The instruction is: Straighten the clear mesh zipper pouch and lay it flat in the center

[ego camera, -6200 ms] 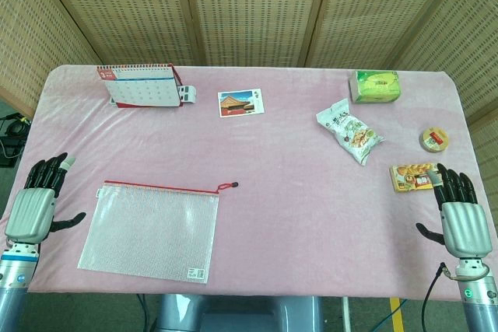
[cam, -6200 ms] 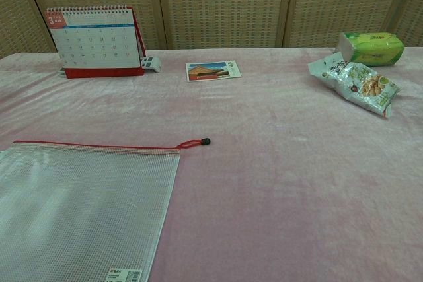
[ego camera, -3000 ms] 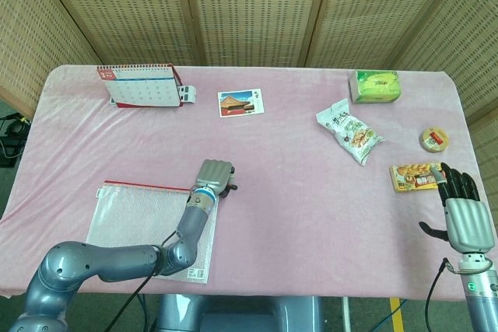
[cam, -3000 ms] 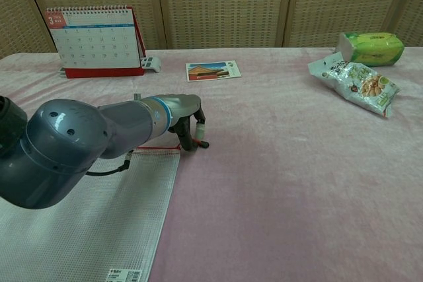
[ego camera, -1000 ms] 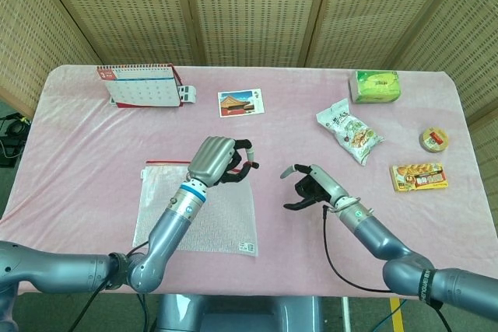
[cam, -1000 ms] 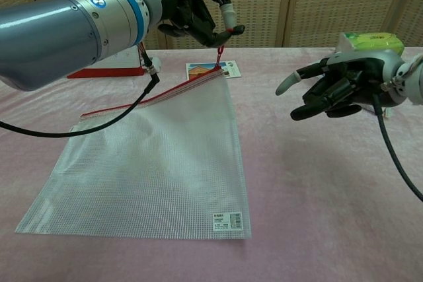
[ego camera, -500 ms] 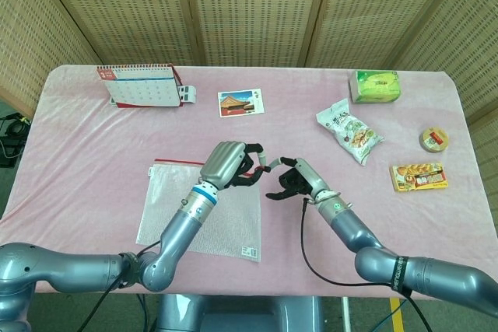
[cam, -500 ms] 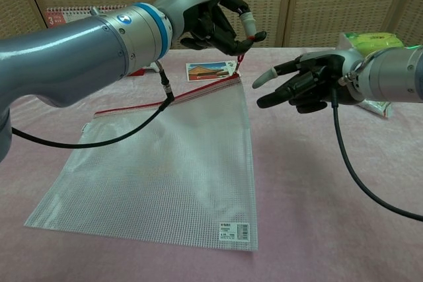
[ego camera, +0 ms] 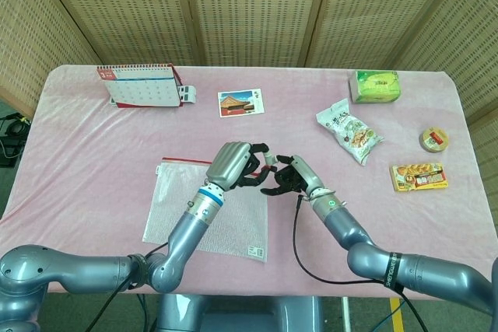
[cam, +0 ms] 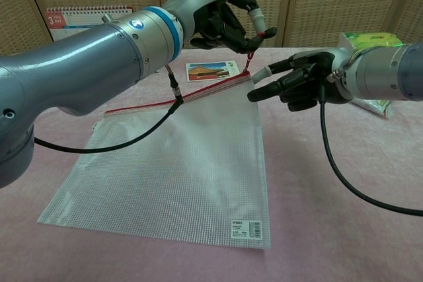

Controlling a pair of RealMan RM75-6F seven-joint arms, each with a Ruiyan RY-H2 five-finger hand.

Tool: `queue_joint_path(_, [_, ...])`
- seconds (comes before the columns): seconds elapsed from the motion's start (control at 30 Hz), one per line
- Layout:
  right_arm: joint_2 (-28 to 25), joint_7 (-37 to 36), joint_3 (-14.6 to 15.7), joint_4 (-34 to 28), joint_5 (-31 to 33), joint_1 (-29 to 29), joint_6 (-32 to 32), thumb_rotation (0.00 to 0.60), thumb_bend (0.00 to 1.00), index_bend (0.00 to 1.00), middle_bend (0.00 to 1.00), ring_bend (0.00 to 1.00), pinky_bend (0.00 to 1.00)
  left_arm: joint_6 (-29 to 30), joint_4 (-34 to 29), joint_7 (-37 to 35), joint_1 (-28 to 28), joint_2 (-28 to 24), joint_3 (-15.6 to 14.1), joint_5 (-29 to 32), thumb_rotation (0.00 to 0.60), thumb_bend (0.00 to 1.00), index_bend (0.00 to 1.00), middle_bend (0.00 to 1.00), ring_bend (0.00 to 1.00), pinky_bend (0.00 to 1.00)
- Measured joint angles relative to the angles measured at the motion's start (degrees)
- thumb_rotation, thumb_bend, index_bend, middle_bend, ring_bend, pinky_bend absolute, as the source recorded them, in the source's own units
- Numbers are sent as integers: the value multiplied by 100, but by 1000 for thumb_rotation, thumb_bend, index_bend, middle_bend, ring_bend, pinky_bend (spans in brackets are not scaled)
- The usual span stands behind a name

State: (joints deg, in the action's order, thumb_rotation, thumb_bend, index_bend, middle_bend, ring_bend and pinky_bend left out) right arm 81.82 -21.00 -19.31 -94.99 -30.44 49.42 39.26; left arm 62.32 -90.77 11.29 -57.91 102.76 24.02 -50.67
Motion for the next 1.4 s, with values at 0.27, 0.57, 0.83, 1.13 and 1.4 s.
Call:
queue_joint_path(0.27, [112, 161, -84, -18, 235, 74, 105, 600, 168, 554, 956, 980, 1000, 11, -54, -9, 69, -32, -26, -85, 600, 664, 863, 999, 925, 1000])
queue_joint_path(0.57, [176, 278, -143, -53, 404, 121, 115, 600, 301, 578, 956, 979, 1000, -25, -132, -135, 138, -21, -33, -172, 600, 664, 865, 999, 925, 1000])
queue_joint_path(0.83, [204, 330, -196, -43, 494, 128, 93, 600, 449, 604, 956, 980, 1000, -62, -144, -142, 159, -14, -20, -166, 600, 664, 865, 999, 926, 1000])
queue_joint_path(1.13, [205, 322, -229, 4, 528, 110, -19, 600, 530, 650, 959, 980, 1000, -94, -156, -159, 172, -9, -4, -154, 600, 664, 864, 999, 925, 1000])
queue_joint_path(1.4, [200, 287, -252, -11, 449, 68, -116, 600, 719, 751, 964, 982, 1000, -112, -104, -193, 184, 19, -9, -169, 600, 664, 865, 999, 926, 1000])
